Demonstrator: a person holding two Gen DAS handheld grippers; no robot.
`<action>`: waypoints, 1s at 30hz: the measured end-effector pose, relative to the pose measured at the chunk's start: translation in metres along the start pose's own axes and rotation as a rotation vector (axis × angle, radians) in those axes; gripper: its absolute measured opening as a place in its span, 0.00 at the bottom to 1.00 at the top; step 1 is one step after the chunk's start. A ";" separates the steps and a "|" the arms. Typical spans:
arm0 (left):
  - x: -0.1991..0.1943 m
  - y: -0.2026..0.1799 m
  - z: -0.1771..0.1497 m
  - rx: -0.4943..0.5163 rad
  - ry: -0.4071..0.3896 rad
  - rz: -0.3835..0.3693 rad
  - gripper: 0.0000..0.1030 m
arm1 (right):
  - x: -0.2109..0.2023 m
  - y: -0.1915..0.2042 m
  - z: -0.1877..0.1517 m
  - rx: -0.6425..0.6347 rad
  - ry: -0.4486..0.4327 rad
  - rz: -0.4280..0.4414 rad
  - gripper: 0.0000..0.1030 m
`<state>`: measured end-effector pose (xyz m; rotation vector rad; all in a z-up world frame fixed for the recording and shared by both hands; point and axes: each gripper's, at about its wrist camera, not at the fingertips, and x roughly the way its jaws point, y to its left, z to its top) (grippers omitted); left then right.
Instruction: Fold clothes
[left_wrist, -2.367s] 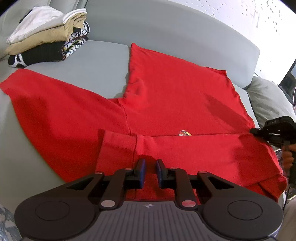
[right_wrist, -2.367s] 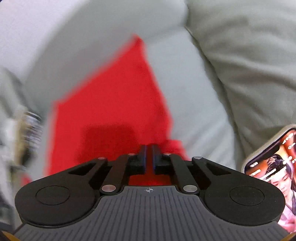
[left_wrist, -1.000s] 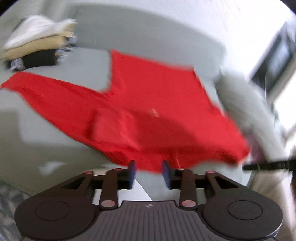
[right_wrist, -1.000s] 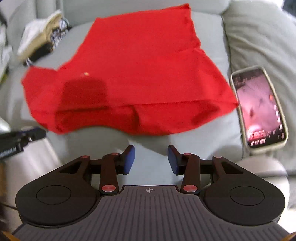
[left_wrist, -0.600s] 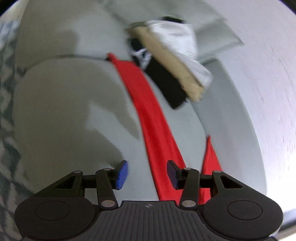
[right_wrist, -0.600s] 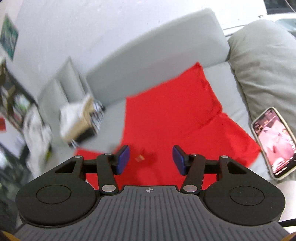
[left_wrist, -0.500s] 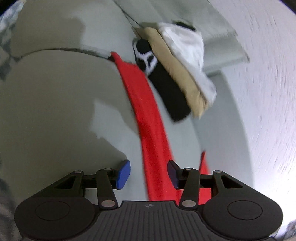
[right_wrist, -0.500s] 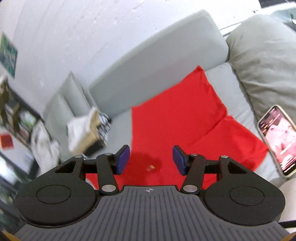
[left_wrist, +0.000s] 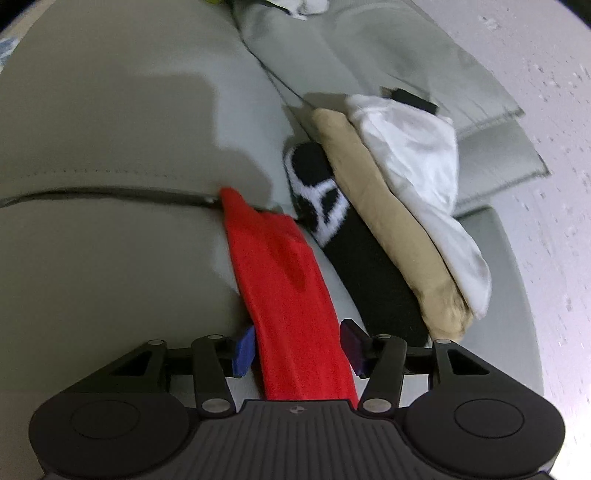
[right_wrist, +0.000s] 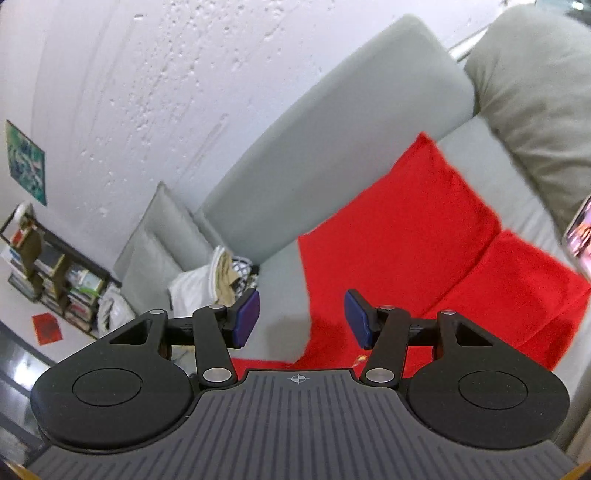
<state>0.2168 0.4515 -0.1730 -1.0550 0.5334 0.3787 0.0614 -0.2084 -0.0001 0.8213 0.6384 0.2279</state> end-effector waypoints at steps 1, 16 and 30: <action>0.003 -0.003 0.001 0.009 -0.004 0.020 0.51 | 0.002 0.001 -0.002 0.000 0.005 0.006 0.56; -0.071 -0.092 -0.010 0.376 -0.076 -0.077 0.00 | -0.017 -0.020 -0.020 -0.047 0.036 0.004 0.56; -0.229 -0.258 -0.288 1.139 -0.205 -0.335 0.00 | -0.075 -0.119 -0.034 0.110 0.016 -0.076 0.56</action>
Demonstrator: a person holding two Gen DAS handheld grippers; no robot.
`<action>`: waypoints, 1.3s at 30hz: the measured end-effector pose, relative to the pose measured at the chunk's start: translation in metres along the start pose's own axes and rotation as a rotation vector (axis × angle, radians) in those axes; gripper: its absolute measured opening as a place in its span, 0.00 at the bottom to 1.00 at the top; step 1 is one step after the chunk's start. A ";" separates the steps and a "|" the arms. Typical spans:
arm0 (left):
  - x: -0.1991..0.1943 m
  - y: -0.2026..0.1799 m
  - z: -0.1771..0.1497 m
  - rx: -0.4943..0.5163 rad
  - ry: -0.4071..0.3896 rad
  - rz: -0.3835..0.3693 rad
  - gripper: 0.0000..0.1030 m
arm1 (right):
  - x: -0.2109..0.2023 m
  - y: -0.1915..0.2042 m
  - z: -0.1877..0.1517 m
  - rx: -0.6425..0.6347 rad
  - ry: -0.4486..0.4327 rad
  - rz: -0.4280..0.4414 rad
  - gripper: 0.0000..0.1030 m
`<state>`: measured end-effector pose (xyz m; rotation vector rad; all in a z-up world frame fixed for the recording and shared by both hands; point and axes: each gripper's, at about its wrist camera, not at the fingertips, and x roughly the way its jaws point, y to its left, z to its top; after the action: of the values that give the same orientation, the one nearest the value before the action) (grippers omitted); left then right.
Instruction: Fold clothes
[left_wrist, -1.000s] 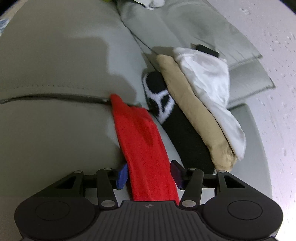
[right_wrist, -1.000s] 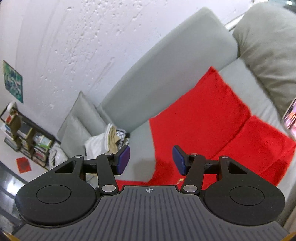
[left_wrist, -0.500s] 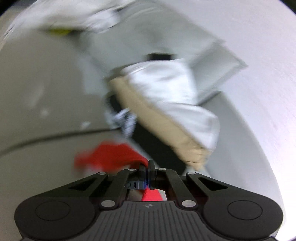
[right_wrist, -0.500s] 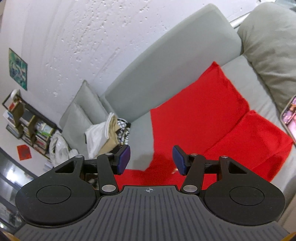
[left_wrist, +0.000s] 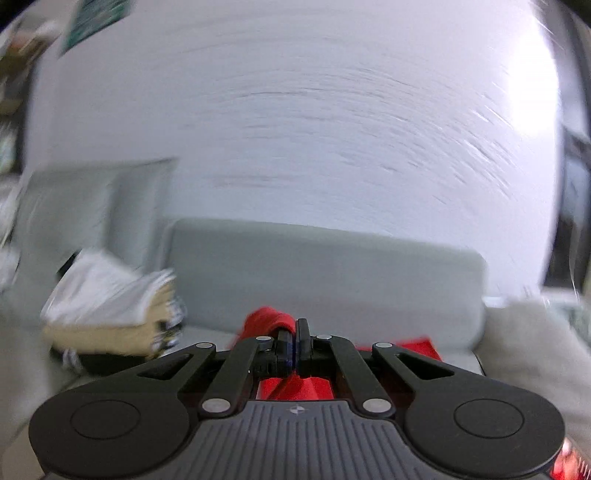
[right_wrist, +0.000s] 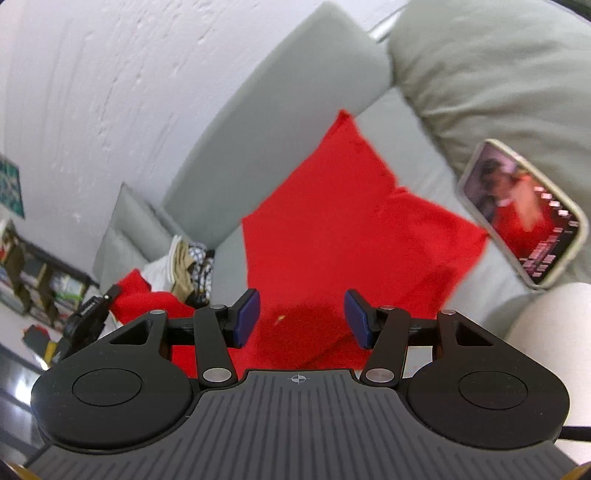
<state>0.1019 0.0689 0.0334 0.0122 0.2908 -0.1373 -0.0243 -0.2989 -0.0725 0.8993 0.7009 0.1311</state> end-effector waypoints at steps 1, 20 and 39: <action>0.001 -0.023 -0.007 0.033 0.018 -0.023 0.00 | -0.006 -0.008 0.001 0.017 -0.010 -0.001 0.56; -0.010 -0.142 -0.117 0.459 0.454 -0.161 0.63 | 0.003 -0.024 0.025 -0.040 -0.013 -0.047 0.57; 0.062 0.031 -0.144 -0.112 0.685 0.091 0.17 | 0.273 0.101 -0.024 -0.489 0.503 -0.479 0.67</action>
<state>0.1234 0.0958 -0.1229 -0.0394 0.9805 -0.0217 0.1899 -0.1134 -0.1443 0.2069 1.2684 0.0942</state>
